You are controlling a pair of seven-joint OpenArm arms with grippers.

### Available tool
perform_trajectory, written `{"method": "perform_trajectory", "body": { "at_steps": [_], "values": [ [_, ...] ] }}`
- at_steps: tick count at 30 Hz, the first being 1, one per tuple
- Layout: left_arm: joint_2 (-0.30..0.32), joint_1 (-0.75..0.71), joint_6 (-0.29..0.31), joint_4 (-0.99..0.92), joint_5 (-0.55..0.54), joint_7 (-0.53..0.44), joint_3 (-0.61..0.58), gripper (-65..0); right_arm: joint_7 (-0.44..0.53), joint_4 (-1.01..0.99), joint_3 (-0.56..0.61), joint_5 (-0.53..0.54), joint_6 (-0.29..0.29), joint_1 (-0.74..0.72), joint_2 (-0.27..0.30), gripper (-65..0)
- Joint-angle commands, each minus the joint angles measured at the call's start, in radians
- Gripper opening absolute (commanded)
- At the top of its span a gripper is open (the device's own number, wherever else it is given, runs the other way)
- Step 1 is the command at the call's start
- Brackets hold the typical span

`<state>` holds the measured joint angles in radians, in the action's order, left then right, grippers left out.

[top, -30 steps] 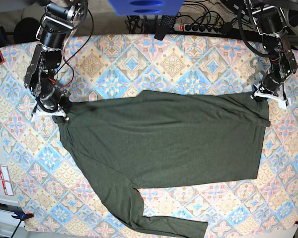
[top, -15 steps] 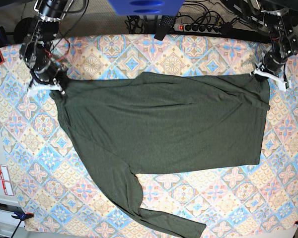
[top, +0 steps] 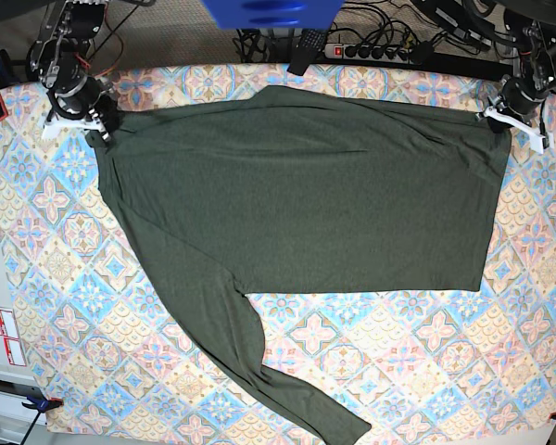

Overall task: Fold the T-shirt properly
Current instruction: 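Pull the shoulder edge back toward the robot with both grippers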

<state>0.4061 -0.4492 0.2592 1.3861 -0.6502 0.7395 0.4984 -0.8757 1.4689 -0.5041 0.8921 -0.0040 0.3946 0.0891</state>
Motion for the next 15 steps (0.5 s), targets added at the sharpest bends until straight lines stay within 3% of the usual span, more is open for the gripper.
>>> {"method": "perform_trajectory", "body": {
  "at_steps": [1, 12, 15],
  "values": [
    [0.018, -0.003, -0.002, 0.016, 0.002, -0.015, 0.010, -65.0, 0.010, 0.019, -0.006, -0.006, 0.000, 0.002, 0.014, -65.0],
    [0.018, -0.013, -0.002, 0.016, 0.010, -0.008, 0.003, -65.0, 0.008, 0.019, -0.005, -0.006, 0.000, 0.022, 0.011, -65.0],
    [0.018, -0.016, -0.002, 0.016, 0.010, -0.008, 0.004, -57.5, 0.008, 0.025, -0.005, -0.008, 0.000, 0.022, 0.011, -62.9]
  ]
}}
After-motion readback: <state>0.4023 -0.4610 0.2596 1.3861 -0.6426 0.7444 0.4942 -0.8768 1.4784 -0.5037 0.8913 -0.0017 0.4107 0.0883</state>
